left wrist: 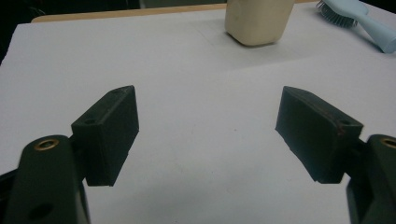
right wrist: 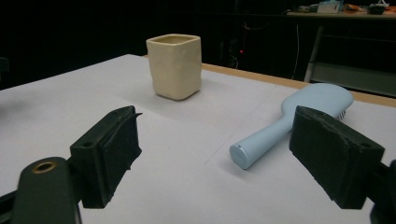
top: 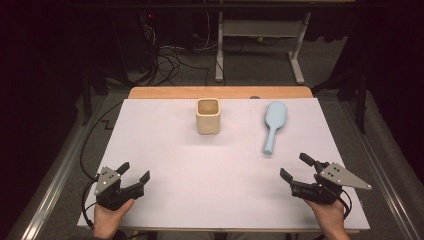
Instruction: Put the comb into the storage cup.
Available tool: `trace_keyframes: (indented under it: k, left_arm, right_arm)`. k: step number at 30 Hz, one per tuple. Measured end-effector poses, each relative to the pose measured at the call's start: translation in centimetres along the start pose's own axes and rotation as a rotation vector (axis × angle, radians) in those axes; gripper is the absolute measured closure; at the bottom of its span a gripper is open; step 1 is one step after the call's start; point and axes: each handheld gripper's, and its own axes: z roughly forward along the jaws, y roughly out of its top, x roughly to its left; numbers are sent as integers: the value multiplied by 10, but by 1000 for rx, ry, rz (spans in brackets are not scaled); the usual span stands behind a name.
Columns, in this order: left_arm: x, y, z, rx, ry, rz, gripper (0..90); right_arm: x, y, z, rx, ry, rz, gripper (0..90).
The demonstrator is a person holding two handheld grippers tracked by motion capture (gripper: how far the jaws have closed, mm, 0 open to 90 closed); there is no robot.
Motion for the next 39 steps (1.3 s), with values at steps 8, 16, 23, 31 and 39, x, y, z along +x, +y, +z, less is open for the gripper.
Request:
trace_keyframes:
  k: [8, 16, 23, 31, 39]
  left_arm:
    - [0, 0, 0, 0, -2, 1, 222]
    - [0, 0, 0, 1, -3, 0, 222]
    - [0, 0, 0, 0, -3, 0, 222]
    - [0, 0, 0, 0, -3, 2, 222]
    - [0, 0, 0, 0, -2, 3, 222]
  right_arm:
    - [1, 1, 6, 4, 2, -7, 168]
    - [0, 3, 10, 6, 1, 0, 169]
    - [-1, 4, 14, 4, 0, 7, 169]
    - [-3, 5, 20, 10, -3, 20, 169]
    - [-7, 8, 26, 8, -13, 24, 170]
